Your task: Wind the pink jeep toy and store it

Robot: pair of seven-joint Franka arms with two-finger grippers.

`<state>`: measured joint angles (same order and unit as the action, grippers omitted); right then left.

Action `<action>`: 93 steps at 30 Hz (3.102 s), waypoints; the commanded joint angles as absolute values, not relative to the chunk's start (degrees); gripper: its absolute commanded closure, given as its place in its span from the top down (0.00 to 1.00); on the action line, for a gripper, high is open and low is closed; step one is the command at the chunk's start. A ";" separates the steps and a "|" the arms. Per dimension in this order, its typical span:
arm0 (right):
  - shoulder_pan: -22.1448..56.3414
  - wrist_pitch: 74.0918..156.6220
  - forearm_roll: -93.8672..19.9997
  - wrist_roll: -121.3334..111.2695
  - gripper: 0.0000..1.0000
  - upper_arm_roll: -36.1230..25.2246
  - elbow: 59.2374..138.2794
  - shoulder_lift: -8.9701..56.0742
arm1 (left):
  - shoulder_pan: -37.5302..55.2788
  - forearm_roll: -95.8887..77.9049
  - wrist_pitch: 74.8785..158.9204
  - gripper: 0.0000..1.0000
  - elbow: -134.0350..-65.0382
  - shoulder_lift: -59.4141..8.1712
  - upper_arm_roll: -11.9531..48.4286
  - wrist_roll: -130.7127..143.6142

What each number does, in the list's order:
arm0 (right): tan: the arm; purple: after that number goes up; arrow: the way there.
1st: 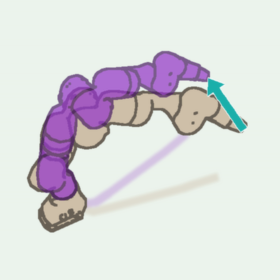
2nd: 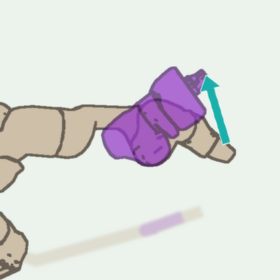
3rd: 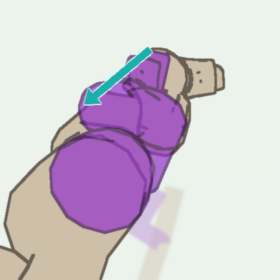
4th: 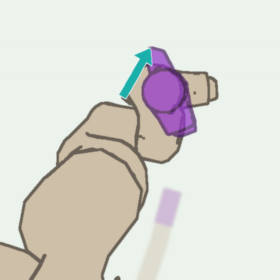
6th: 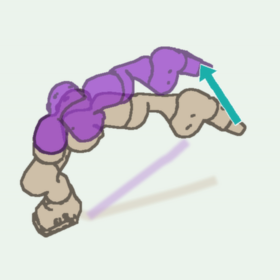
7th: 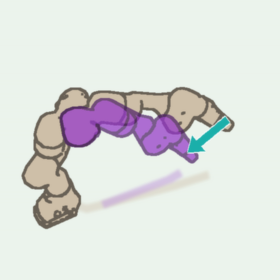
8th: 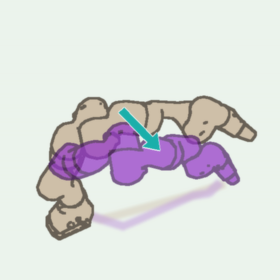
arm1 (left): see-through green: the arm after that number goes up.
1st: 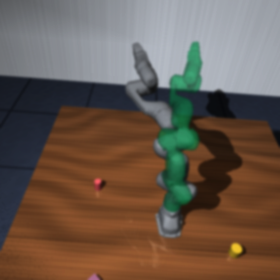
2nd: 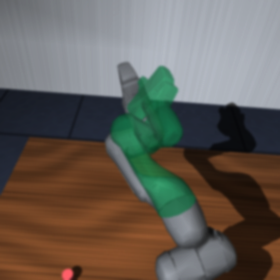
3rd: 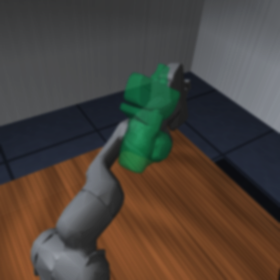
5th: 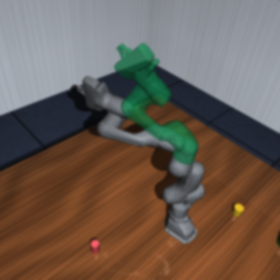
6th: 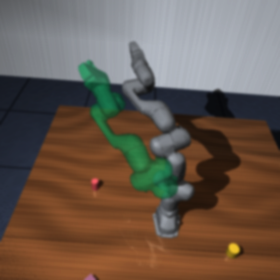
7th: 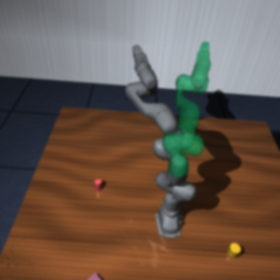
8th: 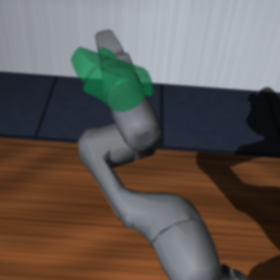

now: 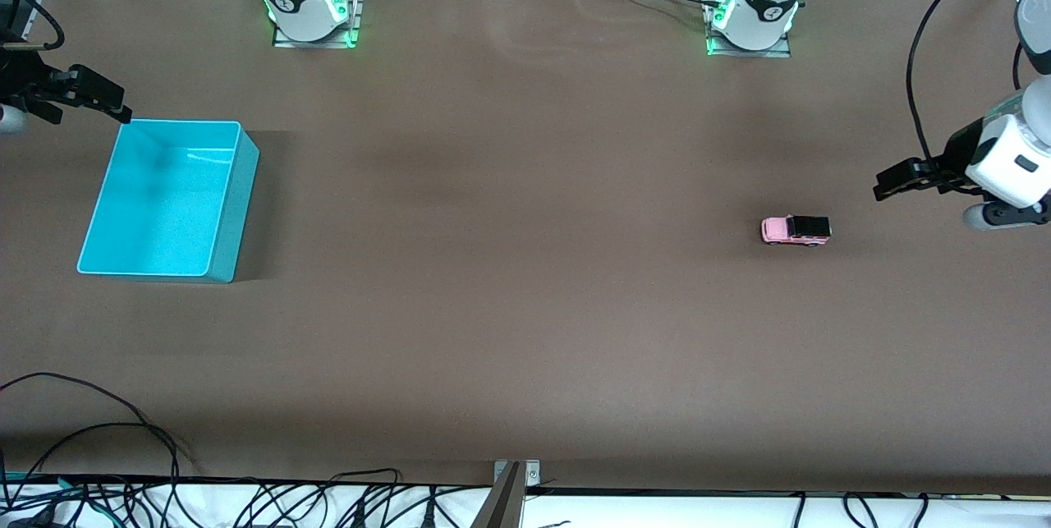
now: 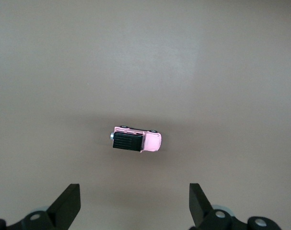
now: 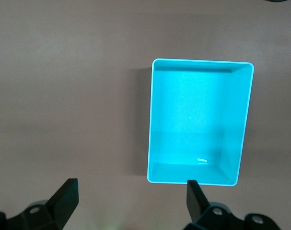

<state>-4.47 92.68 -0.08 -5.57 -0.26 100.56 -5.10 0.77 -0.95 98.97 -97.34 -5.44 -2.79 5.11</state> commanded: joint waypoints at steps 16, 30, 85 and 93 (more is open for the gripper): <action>-4.83 91.76 1.32 -6.15 1.00 -0.26 99.40 -5.63 | 0.44 1.76 97.29 1.00 -98.00 -3.96 -1.67 0.00; -4.83 90.26 1.41 -6.15 1.00 -0.18 99.40 -5.63 | 0.09 1.85 97.29 1.00 -98.00 -3.96 -1.67 0.00; -5.01 90.26 1.32 -6.24 1.00 -1.49 98.61 -5.71 | 0.09 1.85 97.29 1.00 -98.09 -4.04 -1.76 -0.09; -5.10 90.97 1.23 -6.15 1.00 -1.67 98.53 -5.63 | 0.09 1.85 97.29 1.00 -98.09 -4.04 -1.76 -0.09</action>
<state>-4.86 91.35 0.72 -5.57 -1.60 99.46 -5.38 0.37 0.28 97.87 -97.34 -5.19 -2.00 0.94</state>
